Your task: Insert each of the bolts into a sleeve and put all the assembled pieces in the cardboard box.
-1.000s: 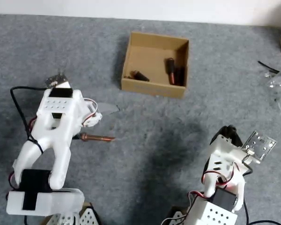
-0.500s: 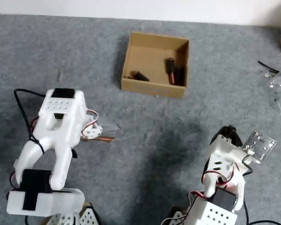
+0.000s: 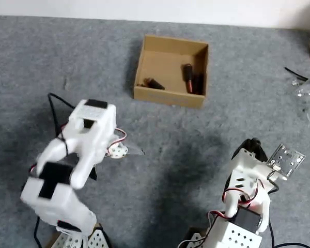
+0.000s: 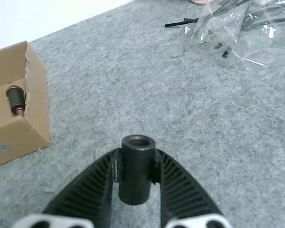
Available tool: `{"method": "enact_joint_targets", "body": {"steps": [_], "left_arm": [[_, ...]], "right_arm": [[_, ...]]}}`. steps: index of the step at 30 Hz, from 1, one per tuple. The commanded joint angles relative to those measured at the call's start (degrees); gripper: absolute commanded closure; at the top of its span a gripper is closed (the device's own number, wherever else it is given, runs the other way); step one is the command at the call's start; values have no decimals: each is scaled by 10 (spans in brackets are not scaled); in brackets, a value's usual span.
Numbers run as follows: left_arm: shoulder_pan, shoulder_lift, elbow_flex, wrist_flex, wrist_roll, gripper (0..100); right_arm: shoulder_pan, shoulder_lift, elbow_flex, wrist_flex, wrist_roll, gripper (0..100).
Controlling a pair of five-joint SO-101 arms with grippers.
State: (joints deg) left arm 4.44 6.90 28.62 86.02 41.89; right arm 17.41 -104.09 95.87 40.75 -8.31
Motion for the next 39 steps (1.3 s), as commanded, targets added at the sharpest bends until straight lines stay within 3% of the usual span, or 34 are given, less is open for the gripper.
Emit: {"method": "enact_joint_targets", "body": {"steps": [1, 7, 9, 13, 14, 20, 36, 39], "left_arm": [[3, 68, -110, 63, 4, 451], [3, 150, -233, 142, 4, 475], [2, 168, -254, 141, 4, 556], [2, 182, -287, 140, -2, 818], [1, 182, -290, 140, -2, 835], [-6, 186, -290, 140, -2, 775], [-60, 186, -267, 138, 1, 776], [-68, 182, -267, 99, 3, 776]], "right_arm": [[-8, -13, 30, -21, 7, 992], [-23, -13, 31, -21, 7, 992], [-22, -13, 31, -21, 7, 992], [-22, -13, 31, -21, 7, 992], [-22, -13, 31, -21, 7, 992], [-22, -13, 31, -21, 7, 992], [-22, -13, 31, -21, 7, 992], [-22, -13, 31, -21, 7, 992]]}}
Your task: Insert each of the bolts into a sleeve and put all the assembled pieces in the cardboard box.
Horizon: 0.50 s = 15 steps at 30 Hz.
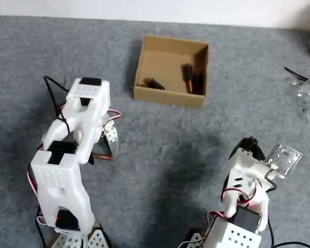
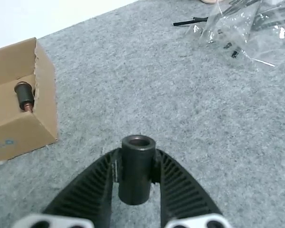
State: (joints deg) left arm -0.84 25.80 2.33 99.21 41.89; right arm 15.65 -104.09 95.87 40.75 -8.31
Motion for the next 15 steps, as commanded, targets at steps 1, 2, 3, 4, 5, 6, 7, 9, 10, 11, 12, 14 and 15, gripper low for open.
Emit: {"method": "enact_joint_targets", "body": {"steps": [1, 2, 3, 4, 5, 6, 7, 9, 10, 11, 12, 14, 15], "left_arm": [[-20, -4, -4, -42, 3, 776], [-24, -3, 0, -51, 3, 776], [-26, -2, 3, -56, 3, 776], [-26, -2, 7, -58, 3, 776], [-27, -2, 15, -58, 3, 776], [-27, -2, 21, -56, 3, 776], [-27, -3, 26, -56, 3, 776], [-29, -2, 34, -62, 3, 776], [-34, -2, 36, -65, 3, 776], [-39, -2, 36, -75, 4, 776], [-46, -2, 37, -84, 4, 776], [-65, -2, 37, -106, 17, 776], [-75, -2, 37, -118, 22, 776]], "right_arm": [[-5, -13, 31, -21, 7, 992], [-5, -13, 31, -21, 7, 992], [-5, -13, 31, -21, 7, 992], [-5, -13, 31, -21, 7, 992], [-5, -13, 31, -21, 7, 992], [-5, -13, 31, -21, 7, 992], [-5, -13, 31, -21, 7, 992], [-6, -13, 31, -21, 7, 992], [-6, -13, 31, -21, 7, 992], [-6, -13, 31, -21, 7, 992], [-6, -13, 31, -21, 7, 992], [-6, -13, 31, -21, 7, 992], [-6, -13, 31, -21, 7, 992]]}}
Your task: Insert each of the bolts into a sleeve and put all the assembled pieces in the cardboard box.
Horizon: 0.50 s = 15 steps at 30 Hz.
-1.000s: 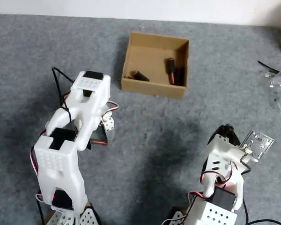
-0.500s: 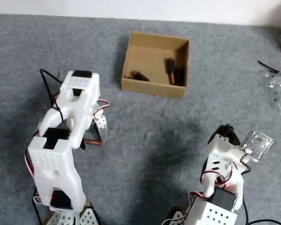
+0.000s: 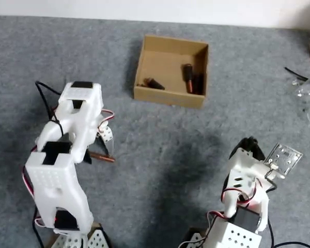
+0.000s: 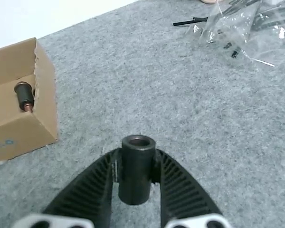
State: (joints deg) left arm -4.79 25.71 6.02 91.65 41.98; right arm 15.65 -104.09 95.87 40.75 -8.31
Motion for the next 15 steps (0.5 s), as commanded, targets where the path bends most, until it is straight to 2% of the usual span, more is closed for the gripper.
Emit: {"method": "enact_joint_targets", "body": {"steps": [1, 10, 15], "left_arm": [[-45, -1, 0, -50, 23, 776], [-69, 0, 0, -58, 23, 776], [-78, 0, 1, -67, 54, 776]], "right_arm": [[-6, -13, 31, -21, 7, 992], [-6, -13, 31, -21, 7, 992], [-6, -13, 31, -21, 7, 992]]}}
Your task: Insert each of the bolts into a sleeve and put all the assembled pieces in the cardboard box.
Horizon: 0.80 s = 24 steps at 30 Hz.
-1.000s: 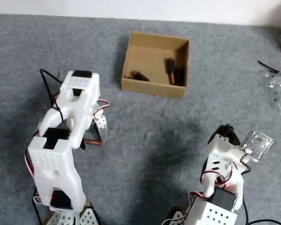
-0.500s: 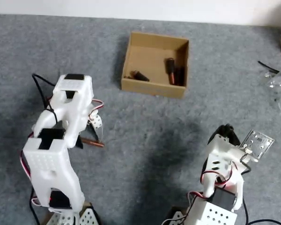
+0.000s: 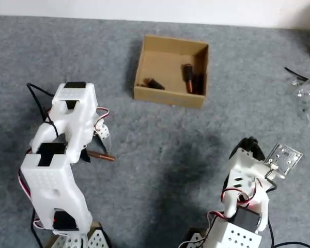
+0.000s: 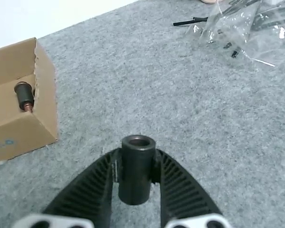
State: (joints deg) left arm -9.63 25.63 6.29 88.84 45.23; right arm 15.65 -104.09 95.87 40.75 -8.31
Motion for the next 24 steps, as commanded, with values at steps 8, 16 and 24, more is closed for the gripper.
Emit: {"method": "enact_joint_targets", "body": {"steps": [8, 16, 24], "left_arm": [[-26, -1, 48, -108, 15, 777], [-25, -7, 48, -112, 13, 993], [5, -7, 35, -107, 12, 995]], "right_arm": [[-6, -13, 31, -21, 7, 992], [-6, -13, 31, -21, 7, 992], [-6, -13, 31, -21, 7, 992]]}}
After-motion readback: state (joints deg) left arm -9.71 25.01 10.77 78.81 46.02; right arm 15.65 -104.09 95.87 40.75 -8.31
